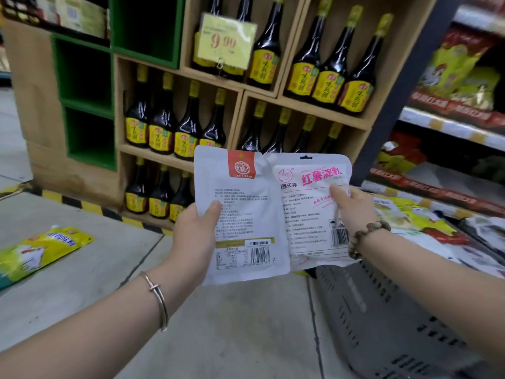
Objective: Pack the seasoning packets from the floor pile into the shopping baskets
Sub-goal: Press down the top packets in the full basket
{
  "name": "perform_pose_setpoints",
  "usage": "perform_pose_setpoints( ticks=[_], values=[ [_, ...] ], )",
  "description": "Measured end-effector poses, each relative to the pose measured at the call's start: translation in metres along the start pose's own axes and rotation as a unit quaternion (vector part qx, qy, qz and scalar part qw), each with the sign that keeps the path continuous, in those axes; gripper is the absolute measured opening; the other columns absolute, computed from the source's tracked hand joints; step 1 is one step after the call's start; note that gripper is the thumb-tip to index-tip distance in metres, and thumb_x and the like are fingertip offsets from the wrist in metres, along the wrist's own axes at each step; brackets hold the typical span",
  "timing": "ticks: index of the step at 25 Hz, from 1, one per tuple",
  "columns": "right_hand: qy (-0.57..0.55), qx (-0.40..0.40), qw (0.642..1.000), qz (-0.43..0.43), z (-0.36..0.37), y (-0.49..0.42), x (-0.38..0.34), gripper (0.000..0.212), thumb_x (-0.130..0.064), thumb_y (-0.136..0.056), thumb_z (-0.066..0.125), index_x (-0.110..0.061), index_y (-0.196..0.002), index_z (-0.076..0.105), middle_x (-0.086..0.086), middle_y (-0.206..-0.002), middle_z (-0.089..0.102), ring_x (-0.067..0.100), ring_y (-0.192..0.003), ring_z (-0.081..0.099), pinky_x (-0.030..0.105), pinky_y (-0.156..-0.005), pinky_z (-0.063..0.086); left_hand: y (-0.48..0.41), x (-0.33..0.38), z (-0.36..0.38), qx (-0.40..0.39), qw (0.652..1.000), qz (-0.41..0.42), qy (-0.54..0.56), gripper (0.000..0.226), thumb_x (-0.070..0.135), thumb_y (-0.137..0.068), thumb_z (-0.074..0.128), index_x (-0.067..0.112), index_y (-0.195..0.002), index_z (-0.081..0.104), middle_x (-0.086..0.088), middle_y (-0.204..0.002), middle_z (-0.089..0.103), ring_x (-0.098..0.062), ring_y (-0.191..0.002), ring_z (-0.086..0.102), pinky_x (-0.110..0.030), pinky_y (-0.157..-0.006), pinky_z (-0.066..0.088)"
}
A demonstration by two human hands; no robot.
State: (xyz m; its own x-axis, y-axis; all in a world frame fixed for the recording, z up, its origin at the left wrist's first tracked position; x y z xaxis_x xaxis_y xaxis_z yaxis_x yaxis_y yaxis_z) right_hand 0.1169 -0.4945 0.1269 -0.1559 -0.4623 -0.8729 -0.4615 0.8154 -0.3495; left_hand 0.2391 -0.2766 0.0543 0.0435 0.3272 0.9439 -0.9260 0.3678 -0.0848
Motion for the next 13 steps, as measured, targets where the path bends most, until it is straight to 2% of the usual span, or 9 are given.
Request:
perform_pose_setpoints(
  ticks=[2, 3, 5, 6, 9, 11, 13],
  values=[
    [0.016, 0.008, 1.000, -0.018, -0.032, -0.012, -0.005, 0.032, -0.028, -0.093, 0.053, 0.000, -0.078, 0.060, 0.015, -0.084, 0.068, 0.027, -0.077, 0.062, 0.034, -0.070, 0.047, 0.003, 0.010, 0.029, -0.020, 1.000, 0.014, -0.002, 0.018, 0.024, -0.096, 0.052, 0.024, -0.089, 0.069, 0.006, -0.086, 0.075, -0.018, -0.080, 0.072, -0.038, -0.071, 0.057],
    [0.022, 0.014, 0.999, -0.026, -0.048, -0.019, -0.006, 0.033, -0.027, -0.093, 0.053, 0.001, -0.078, 0.060, 0.011, -0.078, 0.066, 0.023, -0.073, 0.059, 0.031, -0.066, 0.045, 0.004, 0.014, 0.042, -0.032, 0.999, 0.019, -0.006, 0.018, 0.024, -0.096, 0.053, 0.025, -0.088, 0.069, 0.008, -0.084, 0.075, -0.016, -0.078, 0.072, -0.035, -0.066, 0.057],
    [0.027, 0.039, 0.998, -0.040, -0.081, -0.034, -0.004, 0.036, -0.025, -0.092, 0.054, 0.010, -0.082, 0.059, 0.018, -0.072, 0.063, 0.020, -0.070, 0.055, 0.031, -0.062, 0.043, 0.009, 0.020, 0.070, -0.061, 0.998, 0.017, -0.010, 0.018, 0.022, -0.096, 0.053, 0.024, -0.087, 0.069, 0.007, -0.084, 0.075, -0.015, -0.076, 0.072, -0.032, -0.062, 0.056],
    [0.032, 0.054, 0.997, -0.045, -0.103, -0.043, -0.002, 0.036, -0.024, -0.092, 0.055, 0.011, -0.083, 0.059, 0.022, -0.074, 0.064, 0.020, -0.069, 0.055, 0.033, -0.063, 0.046, 0.011, 0.022, 0.088, -0.076, 0.997, 0.016, -0.008, 0.018, 0.020, -0.096, 0.053, 0.023, -0.088, 0.069, 0.005, -0.086, 0.075, -0.016, -0.077, 0.072, -0.034, -0.064, 0.057],
    [0.055, 0.081, 0.994, -0.050, -0.166, -0.068, 0.001, 0.028, -0.025, -0.090, 0.058, -0.004, -0.073, 0.065, 0.011, -0.072, 0.068, 0.023, -0.069, 0.062, 0.035, -0.065, 0.051, 0.019, 0.025, 0.140, -0.110, 0.994, -0.005, 0.006, 0.019, 0.011, -0.097, 0.051, 0.021, -0.096, 0.067, -0.001, -0.094, 0.075, -0.024, -0.084, 0.072, -0.045, -0.075, 0.057],
    [0.090, 0.105, 0.989, -0.059, -0.214, -0.086, 0.007, 0.036, -0.027, -0.089, 0.060, 0.007, -0.077, 0.062, 0.024, -0.073, 0.065, 0.024, -0.066, 0.057, 0.035, -0.065, 0.046, 0.021, 0.024, 0.179, -0.135, 0.989, -0.052, 0.011, 0.020, 0.003, -0.094, 0.051, 0.015, -0.105, 0.061, -0.008, -0.100, 0.072, -0.030, -0.086, 0.070, -0.046, -0.071, 0.057],
    [0.135, 0.126, 0.982, -0.048, -0.259, -0.101, 0.016, 0.045, -0.029, -0.088, 0.060, 0.016, -0.081, 0.056, 0.034, -0.069, 0.050, 0.023, -0.063, 0.048, 0.033, -0.063, 0.038, 0.026, 0.021, 0.219, -0.151, 0.981, -0.120, -0.003, 0.028, -0.002, -0.090, 0.053, 0.007, -0.116, 0.050, -0.017, -0.105, 0.066, -0.036, -0.087, 0.066, -0.045, -0.067, 0.055]
  ],
)
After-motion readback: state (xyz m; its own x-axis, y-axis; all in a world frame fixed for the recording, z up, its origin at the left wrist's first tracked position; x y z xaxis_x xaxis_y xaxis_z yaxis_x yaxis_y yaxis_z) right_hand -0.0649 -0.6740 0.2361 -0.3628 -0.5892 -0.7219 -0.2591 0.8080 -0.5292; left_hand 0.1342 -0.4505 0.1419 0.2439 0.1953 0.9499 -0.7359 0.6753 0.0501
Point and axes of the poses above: each hand's wrist, its own y-axis away from the middle knuckle, its own z-axis out of the palm, x = y × z, the point moved 1 cm from there along -y, towards the middle knuckle
